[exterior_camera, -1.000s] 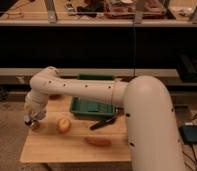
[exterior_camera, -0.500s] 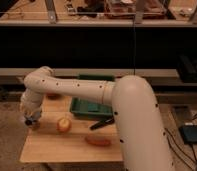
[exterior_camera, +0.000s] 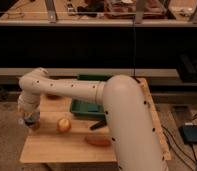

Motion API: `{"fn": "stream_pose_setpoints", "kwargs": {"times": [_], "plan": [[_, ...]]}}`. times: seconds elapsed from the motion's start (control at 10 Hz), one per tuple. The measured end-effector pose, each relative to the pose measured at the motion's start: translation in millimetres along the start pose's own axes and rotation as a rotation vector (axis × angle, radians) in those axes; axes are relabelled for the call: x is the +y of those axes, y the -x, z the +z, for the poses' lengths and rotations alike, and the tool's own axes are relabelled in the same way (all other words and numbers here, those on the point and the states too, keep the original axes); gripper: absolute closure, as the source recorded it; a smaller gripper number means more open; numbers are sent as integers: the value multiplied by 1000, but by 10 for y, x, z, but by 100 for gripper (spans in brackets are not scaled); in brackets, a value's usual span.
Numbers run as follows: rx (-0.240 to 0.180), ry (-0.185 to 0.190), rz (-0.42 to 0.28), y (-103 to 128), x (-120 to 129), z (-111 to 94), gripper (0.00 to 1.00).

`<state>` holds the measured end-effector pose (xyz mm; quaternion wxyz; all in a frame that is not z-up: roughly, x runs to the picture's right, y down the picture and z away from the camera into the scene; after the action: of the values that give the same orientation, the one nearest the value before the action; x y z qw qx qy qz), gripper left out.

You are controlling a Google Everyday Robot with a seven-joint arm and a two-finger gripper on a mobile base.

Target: Place towel in metal cup

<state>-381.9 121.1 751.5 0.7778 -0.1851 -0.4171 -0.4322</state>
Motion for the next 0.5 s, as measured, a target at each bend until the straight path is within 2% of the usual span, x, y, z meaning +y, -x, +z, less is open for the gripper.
{"fn": "stream_pose_setpoints", "kwargs": {"times": [0.2,0.4,0.5], "plan": [[-2,20,-7,20,-11,66,30],[-5,39,-4,28,32,129,20],[-5,45,2,16,64,150,20]]}}
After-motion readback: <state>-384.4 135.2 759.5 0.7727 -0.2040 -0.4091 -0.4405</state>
